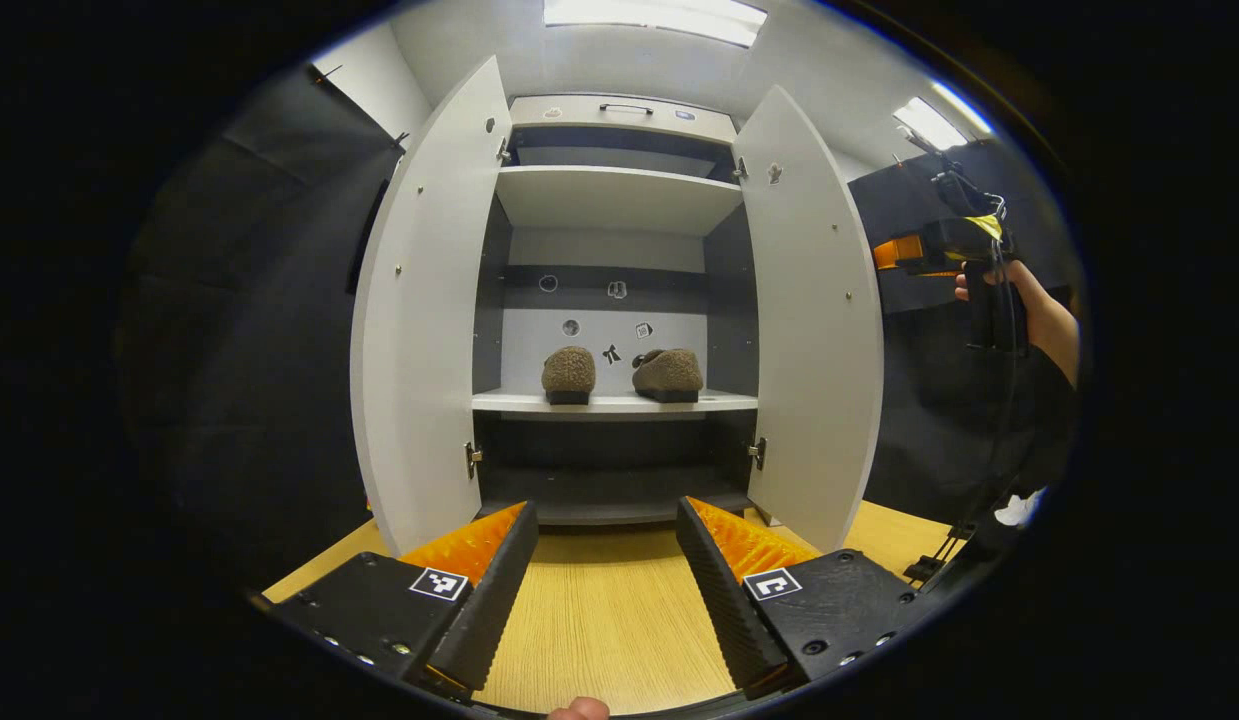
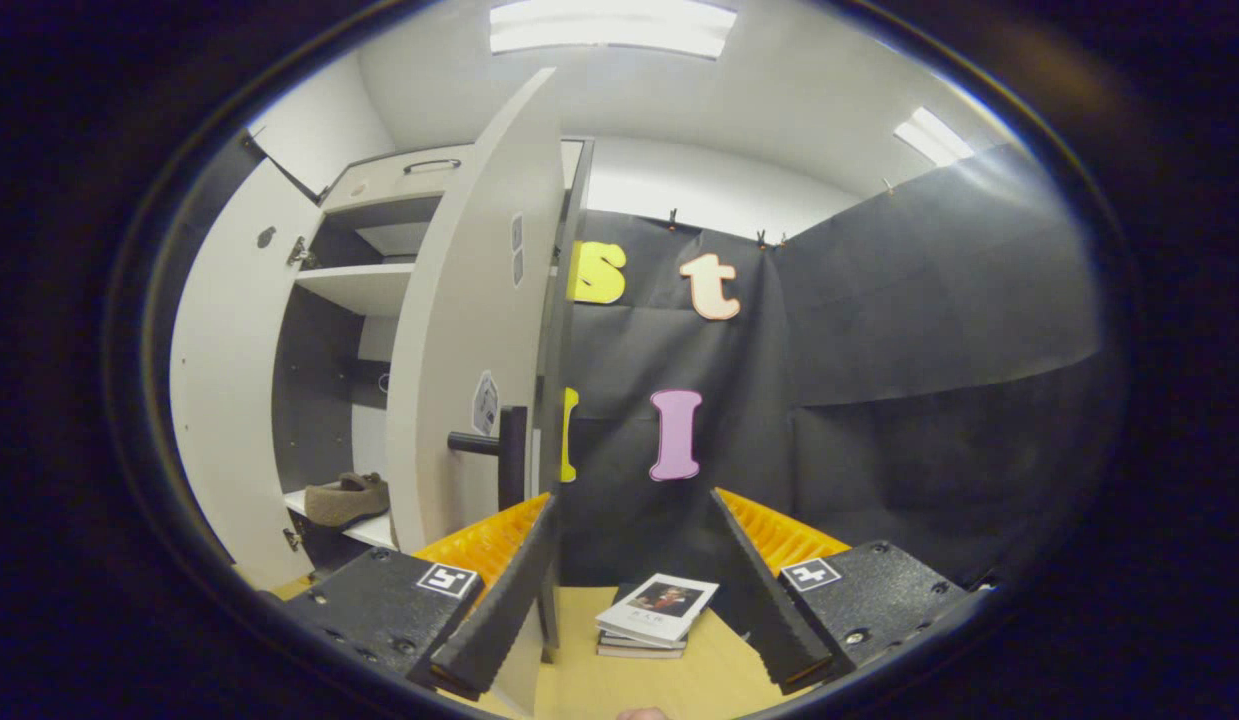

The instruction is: Grab one shoe with the right hand and put it into the shoe cabinet, grab the other shoe with the left hand and put it into the shoe cabinet; then close the right door with the right hand and the left door with the left hand.

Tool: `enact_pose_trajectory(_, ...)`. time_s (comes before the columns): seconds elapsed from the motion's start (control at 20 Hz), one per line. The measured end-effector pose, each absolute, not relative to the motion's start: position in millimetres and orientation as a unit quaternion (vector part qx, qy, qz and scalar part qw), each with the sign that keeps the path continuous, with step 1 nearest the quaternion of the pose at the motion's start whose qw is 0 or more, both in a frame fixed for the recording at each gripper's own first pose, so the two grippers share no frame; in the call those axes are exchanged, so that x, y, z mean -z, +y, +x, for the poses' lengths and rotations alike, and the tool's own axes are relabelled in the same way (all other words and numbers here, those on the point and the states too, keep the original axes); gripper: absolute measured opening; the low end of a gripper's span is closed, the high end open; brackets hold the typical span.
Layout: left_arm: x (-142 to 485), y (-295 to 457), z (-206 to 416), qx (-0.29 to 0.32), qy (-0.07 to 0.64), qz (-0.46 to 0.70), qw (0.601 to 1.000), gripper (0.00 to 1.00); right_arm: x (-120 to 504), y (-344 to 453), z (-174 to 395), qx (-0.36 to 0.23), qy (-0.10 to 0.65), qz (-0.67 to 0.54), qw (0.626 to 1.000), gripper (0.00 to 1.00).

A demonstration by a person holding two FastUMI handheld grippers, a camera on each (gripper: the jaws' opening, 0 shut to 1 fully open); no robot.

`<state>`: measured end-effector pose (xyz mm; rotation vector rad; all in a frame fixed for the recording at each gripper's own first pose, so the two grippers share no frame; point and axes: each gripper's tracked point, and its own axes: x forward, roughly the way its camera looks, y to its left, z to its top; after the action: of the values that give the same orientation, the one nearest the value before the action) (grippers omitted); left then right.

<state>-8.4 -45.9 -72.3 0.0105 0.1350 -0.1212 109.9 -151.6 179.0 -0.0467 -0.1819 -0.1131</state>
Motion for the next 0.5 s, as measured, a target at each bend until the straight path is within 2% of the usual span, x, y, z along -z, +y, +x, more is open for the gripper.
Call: enact_pose_trajectory(0.5,74.1,-12.4,-7.8,0.03,0.07,0.012,0.997,0.84,-175.4,-37.8,141.4,-0.039,-0.08,-0.003,0.996,0.95)
